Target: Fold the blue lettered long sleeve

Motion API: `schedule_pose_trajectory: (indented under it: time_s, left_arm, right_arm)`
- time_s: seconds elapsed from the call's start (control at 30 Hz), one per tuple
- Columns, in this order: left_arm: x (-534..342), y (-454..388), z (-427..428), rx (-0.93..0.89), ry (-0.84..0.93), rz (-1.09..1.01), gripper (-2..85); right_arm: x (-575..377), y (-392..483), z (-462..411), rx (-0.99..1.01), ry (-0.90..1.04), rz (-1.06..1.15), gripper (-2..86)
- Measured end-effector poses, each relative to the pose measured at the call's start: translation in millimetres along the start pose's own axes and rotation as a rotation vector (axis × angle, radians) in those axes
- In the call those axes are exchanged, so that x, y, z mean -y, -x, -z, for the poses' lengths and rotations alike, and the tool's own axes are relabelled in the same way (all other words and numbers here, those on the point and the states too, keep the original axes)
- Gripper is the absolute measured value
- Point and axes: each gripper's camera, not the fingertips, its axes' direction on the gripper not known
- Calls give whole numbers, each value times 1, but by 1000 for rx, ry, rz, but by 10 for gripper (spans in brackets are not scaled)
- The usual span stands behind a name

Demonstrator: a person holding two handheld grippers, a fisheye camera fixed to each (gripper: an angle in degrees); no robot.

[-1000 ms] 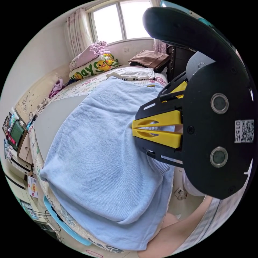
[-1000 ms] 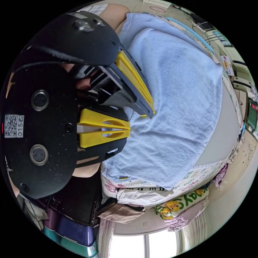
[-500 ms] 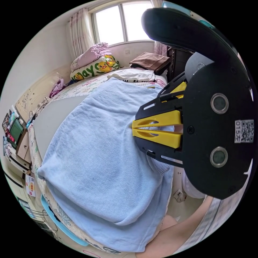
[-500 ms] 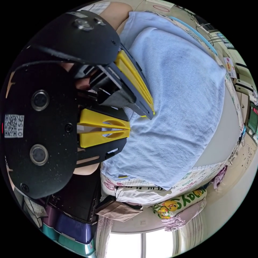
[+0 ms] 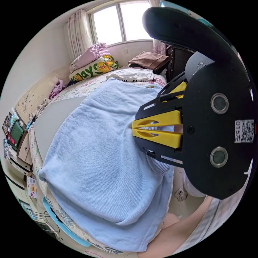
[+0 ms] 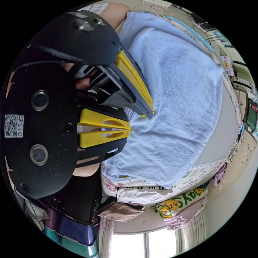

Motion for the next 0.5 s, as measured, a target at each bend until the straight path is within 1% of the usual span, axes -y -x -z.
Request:
schedule_pose_trajectory:
  time_s: [0.17,0.3,0.4,0.5]
  left_arm:
    - [-9,-10,7,35,-23,-51,-8]
    - [-18,-24,12,104,-39,-95,-8]
    - [-24,-34,17,153,-46,-125,-7]
    - [-29,-40,19,146,-34,-144,-7]
  right_arm:
    - [-30,9,-31,49,-54,-50,-5]
    - [-52,11,-55,104,-98,-79,-5]
    - [-70,9,-76,177,-124,-137,-5]
    - [-88,4,-100,267,-147,-207,-5]
